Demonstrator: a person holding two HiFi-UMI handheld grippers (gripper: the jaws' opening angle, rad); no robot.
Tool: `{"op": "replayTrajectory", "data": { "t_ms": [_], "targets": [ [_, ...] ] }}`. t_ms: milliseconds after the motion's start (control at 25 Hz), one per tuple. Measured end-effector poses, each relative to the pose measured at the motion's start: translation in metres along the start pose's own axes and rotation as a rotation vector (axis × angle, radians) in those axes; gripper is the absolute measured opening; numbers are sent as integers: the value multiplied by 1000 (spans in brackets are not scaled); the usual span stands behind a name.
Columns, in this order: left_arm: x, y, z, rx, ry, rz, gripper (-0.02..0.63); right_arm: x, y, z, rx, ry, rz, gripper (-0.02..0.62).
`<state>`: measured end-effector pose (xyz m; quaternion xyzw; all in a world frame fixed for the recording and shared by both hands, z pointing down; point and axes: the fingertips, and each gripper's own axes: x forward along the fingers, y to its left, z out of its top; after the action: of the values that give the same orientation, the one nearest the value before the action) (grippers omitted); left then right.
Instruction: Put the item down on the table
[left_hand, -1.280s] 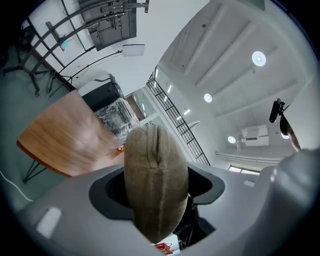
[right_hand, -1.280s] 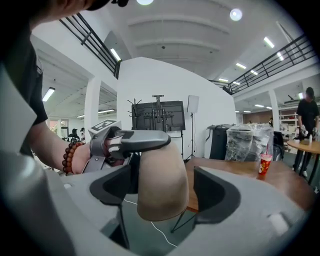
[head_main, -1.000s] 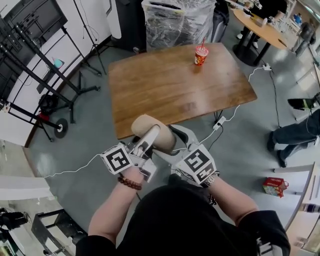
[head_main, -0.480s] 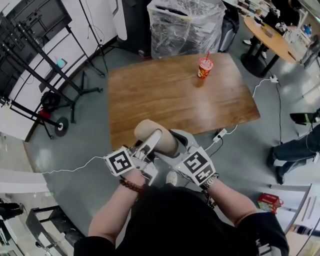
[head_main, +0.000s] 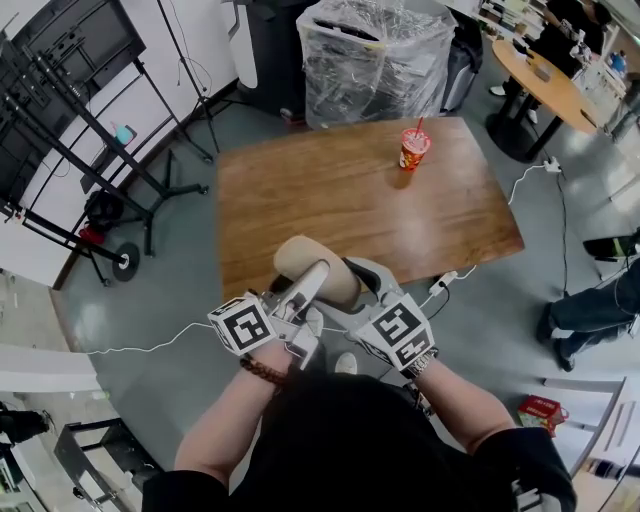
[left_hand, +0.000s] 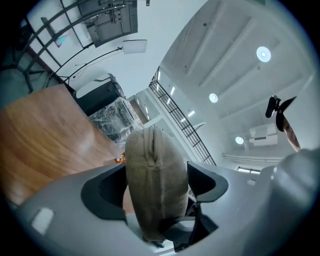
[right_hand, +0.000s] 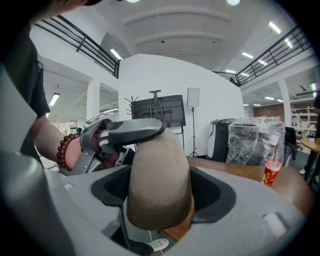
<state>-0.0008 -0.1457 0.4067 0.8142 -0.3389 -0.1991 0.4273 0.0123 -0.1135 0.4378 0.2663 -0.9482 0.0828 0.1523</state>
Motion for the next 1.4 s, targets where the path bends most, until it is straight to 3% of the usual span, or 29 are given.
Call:
{"op": "replayTrajectory", "data": {
  "t_ms": [160,400,920,1120,1400],
  "targets": [
    [12,14,9,82,19,19,411,5,-26,3,-15,-1,-43,346],
    [29,39,33,189,36,67,413,25,-73,2,-3,27,-107,347],
    [50,122,76,541,204,291,352,108,-174,-6,-2,131,-210,347],
    [55,157,82,547,272,321,257,151,-214,-23,5,186,-240,347],
    [53,199,90,550,310,380,200,207,-259,-55,24,257,-249,347]
  ]
}}
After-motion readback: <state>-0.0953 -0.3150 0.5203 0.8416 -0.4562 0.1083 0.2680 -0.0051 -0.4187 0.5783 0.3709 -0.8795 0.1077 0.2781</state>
